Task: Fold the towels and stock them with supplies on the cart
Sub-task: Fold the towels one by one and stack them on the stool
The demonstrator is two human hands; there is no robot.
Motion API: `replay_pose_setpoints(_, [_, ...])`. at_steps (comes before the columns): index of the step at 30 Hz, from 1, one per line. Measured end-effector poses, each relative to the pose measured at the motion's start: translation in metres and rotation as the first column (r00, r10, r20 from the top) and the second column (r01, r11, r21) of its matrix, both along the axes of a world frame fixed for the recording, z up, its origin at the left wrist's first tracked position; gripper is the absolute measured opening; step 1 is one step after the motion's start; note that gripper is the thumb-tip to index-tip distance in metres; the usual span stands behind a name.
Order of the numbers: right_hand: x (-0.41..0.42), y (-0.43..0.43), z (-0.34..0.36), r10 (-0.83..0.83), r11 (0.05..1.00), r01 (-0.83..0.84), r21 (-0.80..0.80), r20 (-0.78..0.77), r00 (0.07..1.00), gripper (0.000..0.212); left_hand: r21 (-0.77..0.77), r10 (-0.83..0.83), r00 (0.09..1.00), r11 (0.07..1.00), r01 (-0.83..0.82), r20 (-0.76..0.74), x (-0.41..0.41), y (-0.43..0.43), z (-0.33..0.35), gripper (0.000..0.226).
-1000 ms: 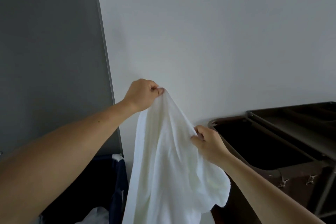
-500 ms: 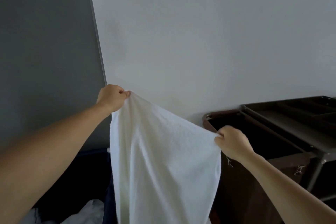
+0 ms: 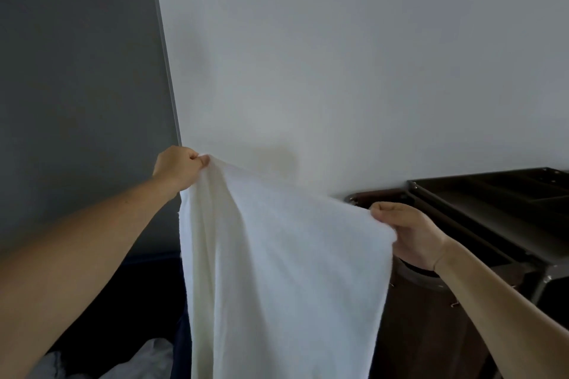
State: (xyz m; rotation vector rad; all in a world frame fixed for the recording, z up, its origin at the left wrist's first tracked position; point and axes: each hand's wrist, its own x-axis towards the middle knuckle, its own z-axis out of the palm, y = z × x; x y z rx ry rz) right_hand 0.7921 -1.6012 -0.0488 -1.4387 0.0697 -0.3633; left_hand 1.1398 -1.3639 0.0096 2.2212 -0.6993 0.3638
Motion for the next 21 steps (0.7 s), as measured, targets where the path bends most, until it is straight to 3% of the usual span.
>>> replay_pose_setpoints(2, [-0.002, -0.002, 0.007, -0.024, 0.999, 0.022, -0.045, -0.048, 0.999, 0.018, 0.014, -0.005, 1.000, 1.000, 0.005, -0.008, 0.003, 0.003, -0.001, 0.049])
replay_pose_setpoints(4, [-0.002, -0.004, 0.011, -0.087, 0.971, 0.053, -0.233, -0.138, 0.987, 0.015, 0.021, -0.004, 1.000, 1.000, 0.005, -0.006, 0.004, 0.005, -0.002, 0.048])
replay_pose_setpoints(6, [-0.003, -0.011, 0.012, -0.185, 0.874, 0.031, -0.485, -0.272, 0.944, 0.018, 0.013, 0.001, 1.000, 1.000, -0.001, -0.006, 0.006, 0.008, -0.004, 0.043])
replay_pose_setpoints(8, [-0.005, -0.018, 0.012, -0.334, 0.767, 0.031, -0.642, -0.358, 0.872, 0.021, 0.023, -0.004, 1.000, 1.000, 0.004, 0.000, 0.007, 0.011, -0.005, 0.041])
replay_pose_setpoints(11, [-0.008, -0.026, 0.014, -0.512, 0.636, 0.198, -0.746, -0.216, 0.831, 0.035, 0.036, -0.012, 1.000, 0.999, 0.012, 0.015, 0.004, 0.013, -0.006, 0.044])
replay_pose_setpoints(13, [-0.008, -0.029, 0.015, -0.559, 0.634, 0.370, -0.679, -0.072, 0.826, 0.034, 0.033, -0.021, 1.000, 0.999, 0.020, 0.013, 0.002, 0.011, -0.007, 0.046])
replay_pose_setpoints(15, [-0.008, -0.029, 0.011, -0.533, 0.726, 0.469, -0.502, 0.020, 0.846, 0.027, 0.022, -0.032, 0.999, 0.999, 0.032, 0.009, 0.001, 0.010, -0.008, 0.047])
replay_pose_setpoints(17, [-0.011, -0.031, 0.006, -0.493, 0.824, 0.480, -0.302, 0.039, 0.869, 0.010, 0.017, -0.039, 0.999, 0.999, 0.039, -0.014, 0.002, 0.008, -0.009, 0.046])
replay_pose_setpoints(21, [-0.019, -0.037, -0.004, -0.375, 0.927, 0.375, -0.031, -0.011, 0.927, 0.024, 0.087, -0.066, 0.995, 0.993, 0.073, -0.080, 0.003, 0.001, -0.012, 0.037])
